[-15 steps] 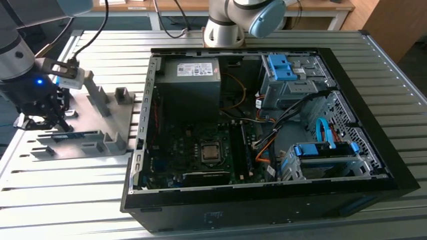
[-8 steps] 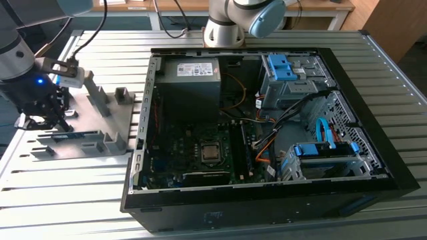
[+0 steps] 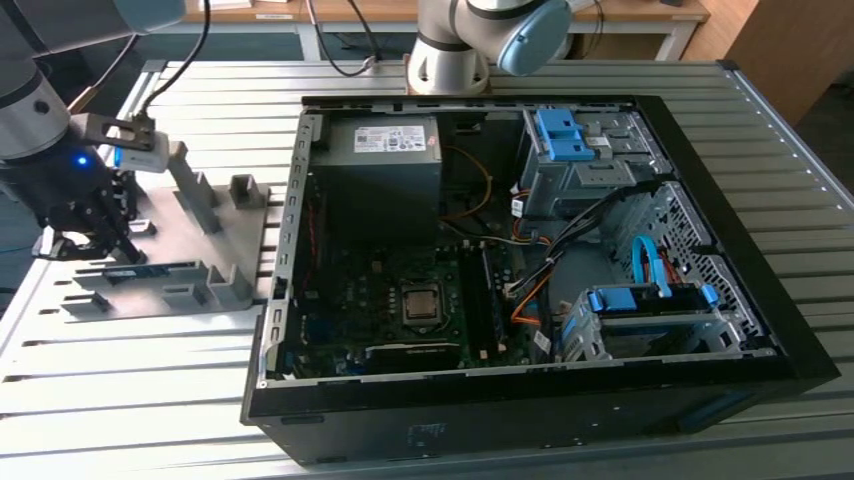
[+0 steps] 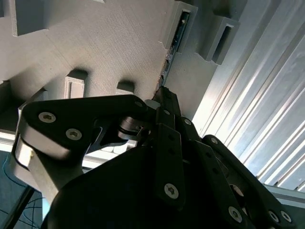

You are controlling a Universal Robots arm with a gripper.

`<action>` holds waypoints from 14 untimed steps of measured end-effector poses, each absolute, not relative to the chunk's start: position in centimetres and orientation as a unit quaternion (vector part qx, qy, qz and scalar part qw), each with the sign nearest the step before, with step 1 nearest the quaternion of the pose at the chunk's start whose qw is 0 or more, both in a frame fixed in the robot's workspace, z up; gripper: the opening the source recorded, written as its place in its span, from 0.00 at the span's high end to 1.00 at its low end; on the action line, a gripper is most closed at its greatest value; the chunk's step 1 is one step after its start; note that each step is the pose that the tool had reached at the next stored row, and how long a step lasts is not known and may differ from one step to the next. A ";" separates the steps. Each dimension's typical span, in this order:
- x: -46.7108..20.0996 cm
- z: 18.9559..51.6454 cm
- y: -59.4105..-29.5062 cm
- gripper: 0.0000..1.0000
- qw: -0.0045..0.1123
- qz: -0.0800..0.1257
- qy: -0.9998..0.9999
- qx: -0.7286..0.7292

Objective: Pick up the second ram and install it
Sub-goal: 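Pick up the second ram and move it above second insertion slot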

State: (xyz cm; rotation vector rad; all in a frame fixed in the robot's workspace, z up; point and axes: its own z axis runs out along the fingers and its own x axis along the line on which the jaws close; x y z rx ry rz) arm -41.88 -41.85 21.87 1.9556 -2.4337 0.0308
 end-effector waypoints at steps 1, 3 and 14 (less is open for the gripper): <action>-41.9 21.9 -41.9 0.90 0.010 0.010 -0.778 0.629; -41.9 21.9 -41.8 0.90 0.009 0.009 -0.774 0.633; -41.9 21.8 -41.9 0.90 0.002 0.000 -0.733 0.680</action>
